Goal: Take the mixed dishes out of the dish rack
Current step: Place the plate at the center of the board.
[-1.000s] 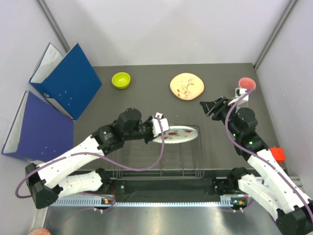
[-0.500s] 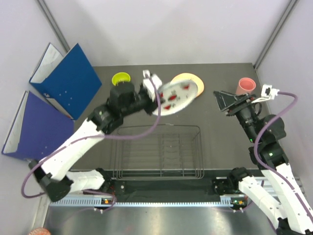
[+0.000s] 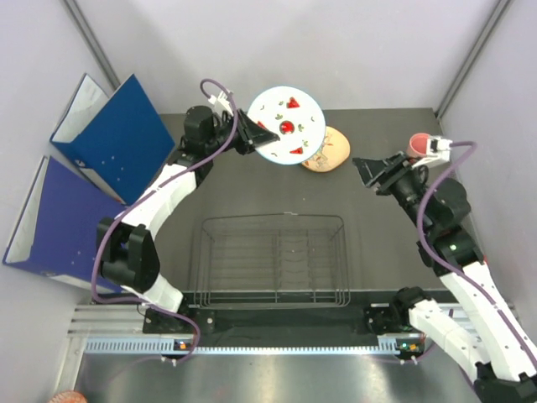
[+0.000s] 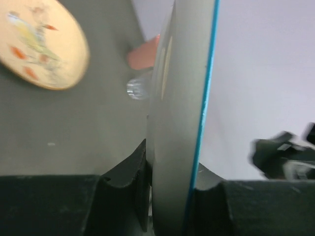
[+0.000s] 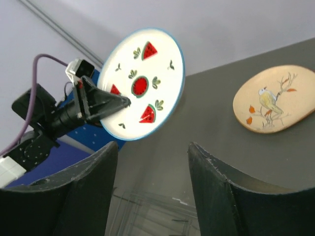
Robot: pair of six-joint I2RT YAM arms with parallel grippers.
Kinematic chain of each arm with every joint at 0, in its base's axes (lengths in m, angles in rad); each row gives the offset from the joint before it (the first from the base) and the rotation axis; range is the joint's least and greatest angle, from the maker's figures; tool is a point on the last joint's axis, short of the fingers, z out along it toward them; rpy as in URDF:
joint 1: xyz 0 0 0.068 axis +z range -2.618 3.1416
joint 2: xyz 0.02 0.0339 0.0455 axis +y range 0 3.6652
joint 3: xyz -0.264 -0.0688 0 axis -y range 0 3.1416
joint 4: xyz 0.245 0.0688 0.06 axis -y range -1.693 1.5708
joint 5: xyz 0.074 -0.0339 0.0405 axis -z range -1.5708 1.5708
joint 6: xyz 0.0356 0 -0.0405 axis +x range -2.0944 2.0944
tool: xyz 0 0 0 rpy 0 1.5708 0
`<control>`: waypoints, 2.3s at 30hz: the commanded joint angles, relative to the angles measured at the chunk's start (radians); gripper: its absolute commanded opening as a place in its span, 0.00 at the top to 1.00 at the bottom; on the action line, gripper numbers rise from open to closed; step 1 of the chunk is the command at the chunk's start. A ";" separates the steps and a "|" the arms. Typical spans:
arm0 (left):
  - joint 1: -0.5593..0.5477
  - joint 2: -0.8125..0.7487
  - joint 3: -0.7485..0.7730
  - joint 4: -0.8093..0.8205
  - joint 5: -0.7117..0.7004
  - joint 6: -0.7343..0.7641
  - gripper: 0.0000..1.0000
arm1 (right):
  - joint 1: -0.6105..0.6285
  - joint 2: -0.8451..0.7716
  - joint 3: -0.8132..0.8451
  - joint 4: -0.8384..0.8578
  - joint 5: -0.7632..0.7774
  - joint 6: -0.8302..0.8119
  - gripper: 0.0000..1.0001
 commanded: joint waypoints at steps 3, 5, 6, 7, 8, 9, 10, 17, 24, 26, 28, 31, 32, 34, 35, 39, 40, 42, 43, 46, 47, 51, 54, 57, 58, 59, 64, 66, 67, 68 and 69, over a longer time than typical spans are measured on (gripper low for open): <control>-0.013 -0.033 -0.053 0.533 0.161 -0.357 1.00 | 0.008 0.137 0.051 0.015 -0.112 -0.010 0.36; -0.015 -0.044 -0.061 0.507 0.159 -0.343 1.00 | 0.010 0.166 0.040 0.058 -0.126 0.006 0.35; -0.016 -0.047 -0.072 0.501 0.159 -0.331 1.00 | 0.010 0.172 0.039 0.072 -0.132 0.011 0.34; -0.018 -0.053 -0.078 0.499 0.159 -0.328 1.00 | 0.011 0.180 0.037 0.106 -0.135 0.016 0.34; -0.019 -0.055 -0.084 0.497 0.161 -0.326 1.00 | 0.010 0.200 0.038 0.117 -0.135 0.020 0.34; -0.023 -0.055 -0.093 0.497 0.165 -0.318 1.00 | 0.008 0.209 0.040 0.129 -0.137 0.025 0.34; -0.024 -0.056 -0.098 0.496 0.168 -0.314 1.00 | 0.010 0.218 0.043 0.141 -0.140 0.031 0.34; -0.029 -0.062 -0.141 0.487 0.162 -0.294 1.00 | 0.011 0.256 0.068 0.227 -0.134 0.063 0.33; -0.067 -0.082 -0.155 0.488 0.156 -0.283 1.00 | 0.013 0.387 0.114 0.281 -0.187 0.071 0.33; -0.081 -0.092 -0.164 0.485 0.152 -0.268 1.00 | 0.013 0.460 0.153 0.281 -0.209 0.066 0.33; -0.085 -0.105 -0.167 0.458 0.138 -0.255 1.00 | 0.014 0.517 0.198 0.270 -0.223 0.059 0.33; -0.096 -0.115 -0.174 0.458 0.141 -0.249 1.00 | 0.019 0.558 0.219 0.298 -0.227 0.066 0.33; -0.104 -0.116 -0.179 0.456 0.139 -0.246 1.00 | 0.022 0.569 0.230 0.296 -0.235 0.066 0.34; -0.110 -0.118 -0.181 0.448 0.135 -0.237 1.00 | 0.031 0.594 0.250 0.296 -0.246 0.066 0.39; -0.110 -0.119 -0.182 0.442 0.132 -0.234 1.00 | 0.034 0.597 0.253 0.302 -0.250 0.066 0.49; -0.110 -0.127 -0.175 0.406 0.126 -0.202 1.00 | 0.045 0.589 0.235 0.312 -0.243 0.069 0.81; -0.110 -0.128 -0.171 0.395 0.118 -0.196 1.00 | 0.046 0.580 0.230 0.310 -0.237 0.068 0.83; -0.110 -0.125 -0.161 0.382 0.115 -0.182 1.00 | 0.048 0.573 0.221 0.302 -0.230 0.065 0.92; -0.110 -0.122 -0.156 0.381 0.113 -0.180 1.00 | 0.048 0.563 0.218 0.298 -0.227 0.063 0.96; -0.108 -0.116 -0.142 0.364 0.100 -0.168 1.00 | 0.049 0.550 0.204 0.295 -0.227 0.060 1.00; -0.108 -0.112 -0.136 0.361 0.095 -0.162 0.99 | 0.049 0.548 0.203 0.295 -0.227 0.059 1.00; -0.102 -0.116 -0.095 0.283 0.044 -0.093 0.43 | 0.051 0.539 0.201 0.299 -0.235 0.059 1.00; -0.081 -0.151 -0.043 0.125 -0.082 0.022 0.01 | 0.051 0.533 0.212 0.299 -0.237 0.057 1.00; -0.050 -0.203 -0.026 0.071 -0.213 0.074 0.01 | 0.049 0.537 0.218 0.302 -0.234 0.060 1.00; -0.043 -0.216 -0.023 0.056 -0.254 0.087 0.01 | 0.049 0.546 0.223 0.305 -0.234 0.066 1.00; -0.035 -0.245 -0.014 -0.001 -0.302 0.114 0.01 | 0.048 0.557 0.227 0.308 -0.235 0.072 1.00; -0.033 -0.398 -0.123 -0.089 -0.772 0.134 0.01 | 0.051 0.695 0.317 0.321 -0.263 0.123 1.00; -0.033 -0.499 -0.196 -0.056 -0.851 0.131 0.01 | 0.049 0.784 0.383 0.312 -0.272 0.132 1.00; -0.032 -0.527 -0.248 -0.024 -0.883 0.134 0.01 | 0.049 0.815 0.406 0.307 -0.273 0.135 1.00; -0.032 -0.574 -0.265 -0.023 -0.913 0.139 0.01 | 0.049 0.842 0.448 0.302 -0.279 0.135 1.00; -0.032 -0.590 -0.277 -0.036 -0.919 0.146 0.01 | 0.049 0.891 0.465 0.299 -0.281 0.131 1.00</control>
